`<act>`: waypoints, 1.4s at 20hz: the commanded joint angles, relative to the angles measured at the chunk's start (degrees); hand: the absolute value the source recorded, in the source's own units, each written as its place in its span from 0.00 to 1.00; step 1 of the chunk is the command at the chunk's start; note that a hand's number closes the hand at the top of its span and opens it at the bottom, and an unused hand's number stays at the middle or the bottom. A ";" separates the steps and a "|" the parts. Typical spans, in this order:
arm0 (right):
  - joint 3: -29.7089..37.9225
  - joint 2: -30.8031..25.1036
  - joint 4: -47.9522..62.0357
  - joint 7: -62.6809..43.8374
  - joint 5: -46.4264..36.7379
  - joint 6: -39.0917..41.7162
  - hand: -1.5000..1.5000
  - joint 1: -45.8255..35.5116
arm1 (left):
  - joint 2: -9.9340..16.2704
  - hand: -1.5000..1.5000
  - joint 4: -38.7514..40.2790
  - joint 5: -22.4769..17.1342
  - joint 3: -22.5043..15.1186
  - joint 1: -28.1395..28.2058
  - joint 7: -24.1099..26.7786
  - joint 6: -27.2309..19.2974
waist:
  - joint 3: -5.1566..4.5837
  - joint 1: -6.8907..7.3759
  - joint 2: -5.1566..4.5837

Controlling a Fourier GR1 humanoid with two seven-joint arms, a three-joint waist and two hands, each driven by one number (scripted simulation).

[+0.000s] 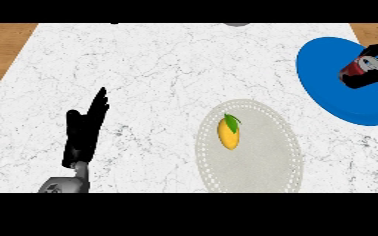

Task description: Pick the can from the placemat and place it in the plate

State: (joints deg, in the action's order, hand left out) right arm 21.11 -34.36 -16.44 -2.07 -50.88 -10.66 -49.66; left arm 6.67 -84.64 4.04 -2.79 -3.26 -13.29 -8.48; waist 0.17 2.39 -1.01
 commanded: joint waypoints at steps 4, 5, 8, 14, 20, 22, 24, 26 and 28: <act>0.04 -2.31 5.60 7.54 0.79 9.14 0.00 0.64 | 0.54 0.50 2.51 -1.07 1.99 -1.96 -0.18 0.74 | -0.02 -0.51 0.13; 0.97 -2.24 6.25 9.27 1.52 8.01 0.00 1.18 | -0.70 0.50 0.00 0.64 -0.82 -0.34 0.09 0.22 | 0.05 0.11 -0.05; 3.58 -1.32 4.32 16.34 4.65 5.99 0.00 2.13 | 1.33 0.50 0.64 -1.39 1.99 -0.56 -0.39 1.70 | 0.04 -0.24 0.08; 17.49 -2.06 1.76 26.37 19.66 8.43 0.00 0.63 | 0.21 0.50 -1.15 -0.30 1.28 1.43 -0.05 -0.17 | 0.14 -1.01 0.50; 22.91 -6.22 3.65 30.62 26.58 17.88 0.00 3.71 | 0.60 0.50 -0.11 -0.38 1.65 1.12 1.01 0.70 | 0.00 -1.05 0.37; 22.85 -6.32 4.54 31.83 27.12 19.48 0.00 5.10 | 0.34 0.50 -0.41 -0.29 0.91 2.52 1.39 1.29 | 0.01 -0.69 0.26; 22.95 -3.79 4.19 35.52 28.16 19.31 0.00 8.66 | 0.55 0.50 -2.17 0.42 1.72 -1.13 -3.40 -0.38 | -0.01 -1.29 0.52; 22.02 -3.37 4.04 35.38 27.86 19.32 0.00 5.83 | 0.76 0.50 0.88 -1.44 2.32 -0.81 -0.07 2.22 | 0.00 -0.69 0.28; 22.42 -5.26 4.21 36.61 28.65 21.31 0.00 7.00 | -2.24 0.50 -2.59 2.09 -1.55 4.69 1.78 -0.99 | 0.02 -0.41 0.33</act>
State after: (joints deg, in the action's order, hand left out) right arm 43.36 -39.55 -12.30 31.98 -23.42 9.19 -43.67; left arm 5.90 -85.80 4.60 -2.42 -2.02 -13.65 -8.54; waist 0.19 1.63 -0.67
